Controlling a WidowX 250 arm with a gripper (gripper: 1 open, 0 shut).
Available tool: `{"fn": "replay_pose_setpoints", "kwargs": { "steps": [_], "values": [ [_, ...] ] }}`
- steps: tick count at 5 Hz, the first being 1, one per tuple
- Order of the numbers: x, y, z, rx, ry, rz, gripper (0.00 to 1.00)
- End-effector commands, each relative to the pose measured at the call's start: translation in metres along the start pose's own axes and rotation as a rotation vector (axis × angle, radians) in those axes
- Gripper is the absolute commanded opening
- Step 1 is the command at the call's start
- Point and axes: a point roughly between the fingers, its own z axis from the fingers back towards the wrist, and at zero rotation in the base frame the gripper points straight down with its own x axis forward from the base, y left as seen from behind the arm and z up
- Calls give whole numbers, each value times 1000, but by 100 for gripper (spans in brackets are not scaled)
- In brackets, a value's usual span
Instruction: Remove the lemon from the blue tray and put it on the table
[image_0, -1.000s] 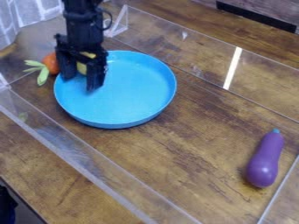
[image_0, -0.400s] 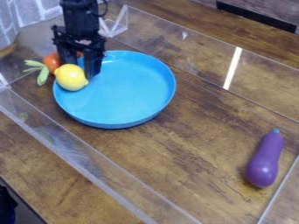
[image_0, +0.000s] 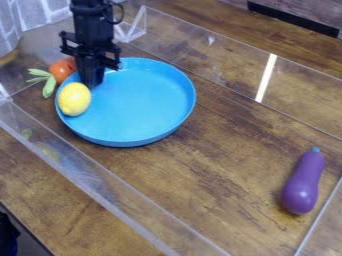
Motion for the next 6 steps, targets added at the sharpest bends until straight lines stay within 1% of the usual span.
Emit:
{"fn": "replay_pose_setpoints", "kwargs": {
  "steps": [1, 2, 3, 4, 5, 6],
  "values": [
    [2, -16, 42, 40, -105, -38, 0],
    [-2, -37, 58, 48, -136, -76, 0],
    [-5, -63, 71, 54, -162, -135, 0],
    [-1, -88, 72, 50, -171, -189, 0],
    [1, -106, 63, 44, -167, -227, 0],
    [-1, -110, 53, 39, -164, -236, 0]
  ]
}}
